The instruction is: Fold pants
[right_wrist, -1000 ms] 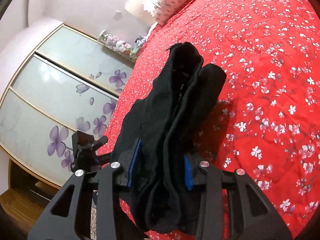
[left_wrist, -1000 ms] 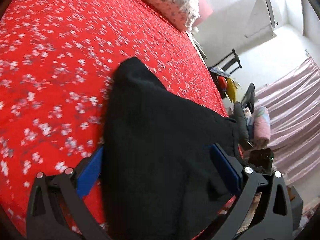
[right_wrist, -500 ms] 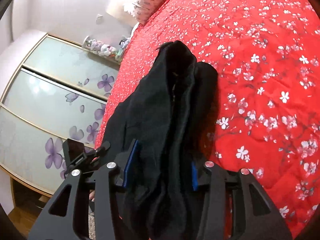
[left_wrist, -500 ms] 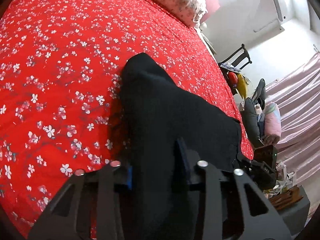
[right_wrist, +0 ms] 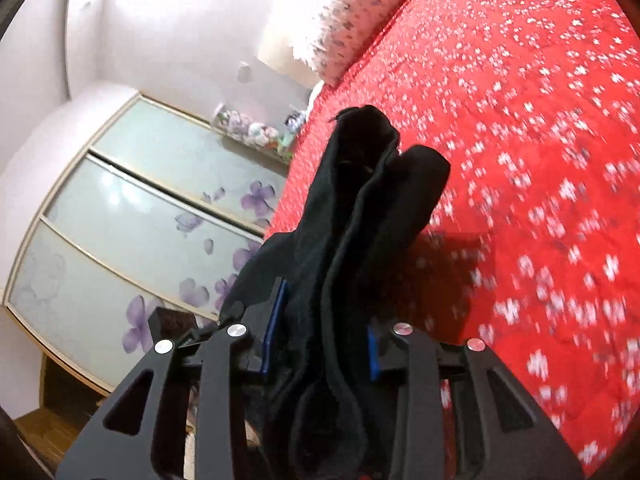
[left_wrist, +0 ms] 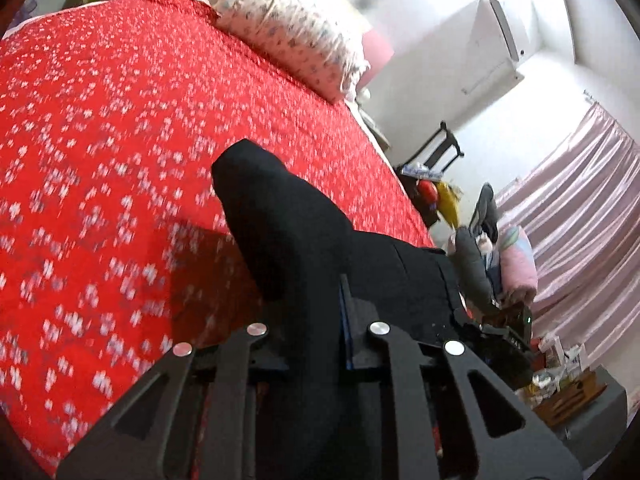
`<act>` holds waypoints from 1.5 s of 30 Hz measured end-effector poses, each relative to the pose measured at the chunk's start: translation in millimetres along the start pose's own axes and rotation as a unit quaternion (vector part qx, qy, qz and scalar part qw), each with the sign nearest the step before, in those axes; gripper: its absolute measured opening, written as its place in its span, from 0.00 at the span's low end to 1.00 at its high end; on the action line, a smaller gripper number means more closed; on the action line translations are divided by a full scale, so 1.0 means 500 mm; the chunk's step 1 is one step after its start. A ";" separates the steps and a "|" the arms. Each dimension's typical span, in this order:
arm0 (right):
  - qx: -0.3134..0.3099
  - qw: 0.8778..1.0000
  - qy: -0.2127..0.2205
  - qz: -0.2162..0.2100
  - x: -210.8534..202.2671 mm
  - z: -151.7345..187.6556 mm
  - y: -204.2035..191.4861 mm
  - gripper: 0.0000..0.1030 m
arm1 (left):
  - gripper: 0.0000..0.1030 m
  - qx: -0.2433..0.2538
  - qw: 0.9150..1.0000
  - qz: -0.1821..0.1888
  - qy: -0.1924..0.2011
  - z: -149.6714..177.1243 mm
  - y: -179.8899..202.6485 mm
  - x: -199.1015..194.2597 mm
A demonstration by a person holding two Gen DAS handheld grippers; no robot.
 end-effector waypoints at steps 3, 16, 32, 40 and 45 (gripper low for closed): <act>0.001 1.000 0.017 -0.011 0.004 -0.038 -0.001 0.33 | 0.16 -0.011 1.000 0.008 0.019 -0.037 0.002 0.015; 0.060 0.993 0.003 0.099 0.027 -0.069 0.113 0.44 | 0.54 -0.102 0.994 -0.049 0.006 -0.054 -0.118 0.061; -0.048 0.990 -0.019 0.135 0.043 -0.006 -0.012 0.56 | 0.91 0.021 0.998 -0.030 -0.043 0.046 0.033 0.083; -0.013 0.994 -0.019 0.106 0.040 -0.001 0.032 0.48 | 0.95 0.016 0.997 -0.058 -0.041 0.057 0.010 0.126; -0.042 0.990 0.015 0.131 0.024 0.004 0.000 0.82 | 0.98 0.095 0.982 -0.163 0.004 0.092 0.040 0.096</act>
Point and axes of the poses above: each gripper's, at about its wrist camera, not at the fingertips, and x roughly the way its jaws point, y to its right, z to its underside, the point moved 10 cm from there along x, roughly the way its jaws point, and after that the axes turned 14 degrees about -y, right-handed, at the moved point
